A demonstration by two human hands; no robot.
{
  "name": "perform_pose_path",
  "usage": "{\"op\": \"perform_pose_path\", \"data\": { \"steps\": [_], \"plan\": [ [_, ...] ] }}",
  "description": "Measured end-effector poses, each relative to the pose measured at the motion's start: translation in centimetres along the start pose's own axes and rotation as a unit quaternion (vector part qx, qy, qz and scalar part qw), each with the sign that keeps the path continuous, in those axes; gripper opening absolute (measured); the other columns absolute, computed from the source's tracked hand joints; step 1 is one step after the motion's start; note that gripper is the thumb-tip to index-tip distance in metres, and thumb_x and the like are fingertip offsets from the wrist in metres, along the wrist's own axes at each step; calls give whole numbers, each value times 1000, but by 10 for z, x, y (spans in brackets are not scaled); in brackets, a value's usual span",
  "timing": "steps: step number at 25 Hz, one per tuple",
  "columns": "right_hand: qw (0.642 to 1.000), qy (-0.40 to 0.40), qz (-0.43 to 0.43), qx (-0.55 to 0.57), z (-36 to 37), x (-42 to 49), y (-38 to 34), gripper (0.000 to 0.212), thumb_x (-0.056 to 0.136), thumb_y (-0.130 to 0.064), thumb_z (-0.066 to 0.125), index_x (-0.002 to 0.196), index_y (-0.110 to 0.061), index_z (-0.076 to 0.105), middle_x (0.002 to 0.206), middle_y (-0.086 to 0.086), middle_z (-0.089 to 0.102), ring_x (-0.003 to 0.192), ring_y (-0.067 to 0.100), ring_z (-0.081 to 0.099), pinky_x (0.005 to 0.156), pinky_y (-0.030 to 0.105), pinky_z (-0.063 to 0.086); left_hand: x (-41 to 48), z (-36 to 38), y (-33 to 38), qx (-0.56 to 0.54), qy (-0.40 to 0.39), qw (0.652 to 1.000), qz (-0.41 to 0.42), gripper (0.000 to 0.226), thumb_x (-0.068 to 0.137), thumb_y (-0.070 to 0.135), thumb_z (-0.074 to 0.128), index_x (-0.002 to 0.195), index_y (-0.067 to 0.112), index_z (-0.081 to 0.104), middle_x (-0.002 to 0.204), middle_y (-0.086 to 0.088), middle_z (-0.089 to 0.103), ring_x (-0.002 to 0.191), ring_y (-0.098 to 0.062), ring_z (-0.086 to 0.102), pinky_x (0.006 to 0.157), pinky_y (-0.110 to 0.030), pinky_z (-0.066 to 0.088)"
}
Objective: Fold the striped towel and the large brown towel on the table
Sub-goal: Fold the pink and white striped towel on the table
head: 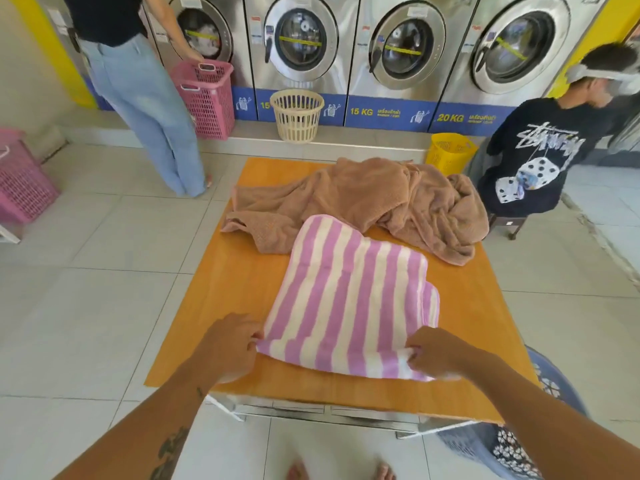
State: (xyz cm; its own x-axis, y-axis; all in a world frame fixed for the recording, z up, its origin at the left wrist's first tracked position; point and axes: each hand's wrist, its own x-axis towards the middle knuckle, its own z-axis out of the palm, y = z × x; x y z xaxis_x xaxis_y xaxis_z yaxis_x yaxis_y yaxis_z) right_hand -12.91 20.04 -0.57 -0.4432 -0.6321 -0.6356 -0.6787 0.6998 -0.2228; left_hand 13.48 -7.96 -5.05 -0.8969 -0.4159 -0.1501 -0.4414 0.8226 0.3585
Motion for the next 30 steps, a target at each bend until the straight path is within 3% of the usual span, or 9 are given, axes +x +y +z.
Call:
{"op": "perform_pose_path", "data": {
  "steps": [4, 7, 9, 12, 14, 19, 25, 29, 30],
  "plan": [
    [997, 19, 21, 65, -17, -9, 3, 5, 71, -18, 59, 69, -19, 55, 75, -2, 59, 67, 14, 54, 54, 25, 39, 1, -4, -2, 2, -13, 1000, -13, 23, 80, 22, 43, 86, 24, 64, 89, 11, 53, 89, -15, 50, 79, -34, 47],
    [993, -42, 43, 104, -22, -14, 4, 24, 79, -38, 72, 97, -24, 65, 108, 4, 63, 98, 22, 64, 70, 32, 51, 10, -11, 10, -71, 0, 996, -58, 17, 92, 23, 46, 90, 25, 62, 94, 12, 53, 89, -13, 54, 78, -32, 48],
    [977, -42, 91, 190, -20, -14, 5, 39, 90, -48, 64, 116, -19, 61, 123, 15, 59, 106, 31, 64, 77, 36, 55, 20, -12, 21, -91, 7, 993, -80, 20, 99, 23, 42, 95, 22, 61, 96, 8, 56, 88, -15, 55, 77, -33, 49],
    [963, 54, 149, 220, -5, -9, 3, 41, 91, -30, 59, 129, -21, 46, 97, 5, 57, 71, 16, 55, 59, 28, 47, 34, -3, 35, -109, -13, 986, -127, 19, 98, 22, 44, 111, 14, 56, 103, -4, 55, 90, -24, 55, 71, -34, 47],
    [952, 105, 163, 237, 10, -4, -2, 54, 85, -14, 53, 136, -19, 37, 84, 3, 56, 65, 17, 52, 52, 27, 39, 39, 3, 43, -153, -32, 973, -171, 30, 90, 17, 52, 120, 12, 51, 105, -5, 49, 83, -23, 53, 62, -29, 42],
    [902, 175, 206, 335, 28, 3, -11, 65, 82, -7, 54, 142, -12, 31, 107, 9, 45, 81, 22, 55, 52, 25, 42, 43, 8, 58, -266, -20, 937, -224, 58, 80, 8, 59, 134, 24, 44, 105, 6, 62, 84, -14, 61, 63, -31, 53],
    [909, 194, 236, 283, 40, 18, -2, 52, 79, -14, 55, 128, -13, 39, 111, 12, 49, 100, 35, 56, 70, 34, 47, 45, 1, 61, -311, 5, 927, -212, 53, 89, 15, 60, 138, 27, 45, 118, 5, 61, 99, -15, 60, 76, -31, 49],
    [882, 185, 235, 364, 37, 28, 1, 8, 79, -11, 59, 83, -11, 52, 74, 5, 56, 66, 25, 54, 54, 26, 37, 49, -5, 71, -322, 16, 928, -189, 40, 98, 18, 54, 138, 24, 52, 137, -1, 55, 123, -19, 54, 89, -28, 45],
    [867, 184, 236, 399, 34, 29, 2, 8, 80, -9, 60, 76, -11, 54, 70, 5, 54, 63, 23, 51, 54, 25, 37, 50, -5, 72, -313, 23, 932, -181, 37, 99, 16, 52, 136, 22, 55, 138, -1, 55, 124, -18, 53, 90, -26, 44]
  ]
}}
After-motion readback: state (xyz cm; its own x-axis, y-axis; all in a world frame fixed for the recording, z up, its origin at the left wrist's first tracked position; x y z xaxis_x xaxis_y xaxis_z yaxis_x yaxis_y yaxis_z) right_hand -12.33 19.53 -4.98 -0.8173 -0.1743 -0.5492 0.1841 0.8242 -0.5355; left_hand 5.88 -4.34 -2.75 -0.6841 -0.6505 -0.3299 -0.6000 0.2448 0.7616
